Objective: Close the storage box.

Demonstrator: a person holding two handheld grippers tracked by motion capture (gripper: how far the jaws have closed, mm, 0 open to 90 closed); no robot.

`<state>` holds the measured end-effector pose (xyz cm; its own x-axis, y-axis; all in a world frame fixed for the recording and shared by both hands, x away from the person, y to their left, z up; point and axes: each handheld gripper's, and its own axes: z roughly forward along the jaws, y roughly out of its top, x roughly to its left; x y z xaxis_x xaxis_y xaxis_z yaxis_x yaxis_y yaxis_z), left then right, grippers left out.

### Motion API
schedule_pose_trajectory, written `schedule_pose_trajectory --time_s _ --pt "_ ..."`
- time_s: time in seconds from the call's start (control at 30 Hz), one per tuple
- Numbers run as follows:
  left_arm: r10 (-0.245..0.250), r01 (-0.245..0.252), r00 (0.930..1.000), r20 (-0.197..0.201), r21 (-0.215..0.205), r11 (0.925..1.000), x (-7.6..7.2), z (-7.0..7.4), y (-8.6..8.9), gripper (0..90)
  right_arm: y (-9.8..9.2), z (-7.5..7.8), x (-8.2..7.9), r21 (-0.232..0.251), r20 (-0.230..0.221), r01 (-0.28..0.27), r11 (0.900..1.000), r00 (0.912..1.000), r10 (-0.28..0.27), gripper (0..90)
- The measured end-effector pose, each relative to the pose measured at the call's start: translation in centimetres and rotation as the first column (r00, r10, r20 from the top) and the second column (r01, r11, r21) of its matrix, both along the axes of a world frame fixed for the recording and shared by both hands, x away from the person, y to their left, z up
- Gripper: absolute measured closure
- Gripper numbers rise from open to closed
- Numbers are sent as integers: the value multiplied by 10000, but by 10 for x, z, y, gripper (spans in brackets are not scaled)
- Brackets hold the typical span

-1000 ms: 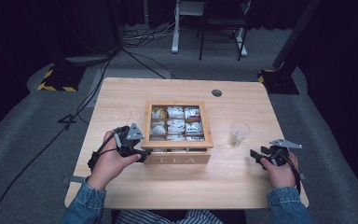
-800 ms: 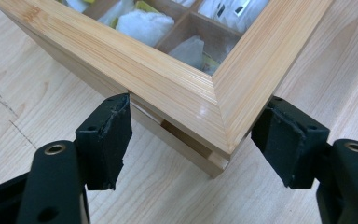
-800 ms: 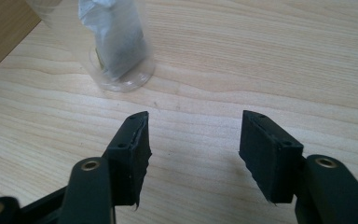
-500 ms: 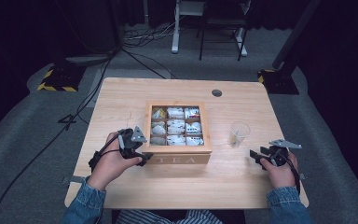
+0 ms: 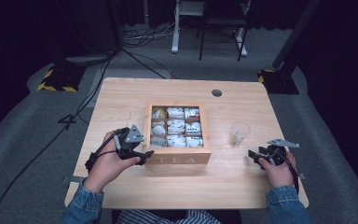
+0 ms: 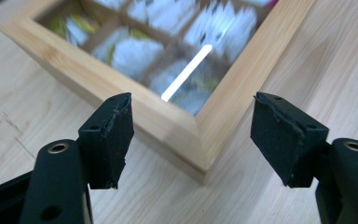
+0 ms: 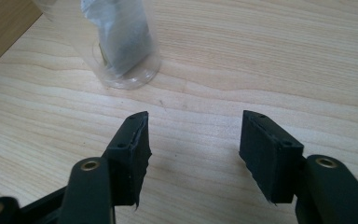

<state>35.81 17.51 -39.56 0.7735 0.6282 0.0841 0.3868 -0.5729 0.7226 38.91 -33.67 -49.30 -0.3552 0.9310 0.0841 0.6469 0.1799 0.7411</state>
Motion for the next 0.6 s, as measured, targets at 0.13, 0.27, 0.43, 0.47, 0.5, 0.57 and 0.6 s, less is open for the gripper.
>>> schedule_pose_trajectory --time_s 0.13,0.27,0.43,0.47,0.5,0.57,0.6 --pt "252 -230 9984 499 -437 9988 -5 11 9 297 1 0 2 -8 6 -6 10000 10000 6 433" --pt "641 -570 9950 766 -909 9942 -8 18 23 290 3 -1 3 3 -22 -26 10000 10000 26 431" --pt "1279 -1181 9889 762 -1221 9855 -3 19 45 278 3 -2 4 -34 -71 -48 10000 10000 48 424" --pt "1420 -1321 9869 771 -1212 9838 -1 18 49 274 3 -2 4 -31 -64 -13 10000 10000 13 422" --pt "1550 -1452 9850 764 -1201 9821 2 17 53 267 2 -3 5 -49 -46 -48 10000 10000 47 420" --pt "1777 -1688 9815 716 -1157 9788 7 13 61 256 0 -4 5 -120 -49 -23 9999 10000 22 414" --pt "1900 -1817 9792 718 -1078 9774 9 10 64 255 -1 -5 5 -197 -6 -36 9998 10000 36 413"
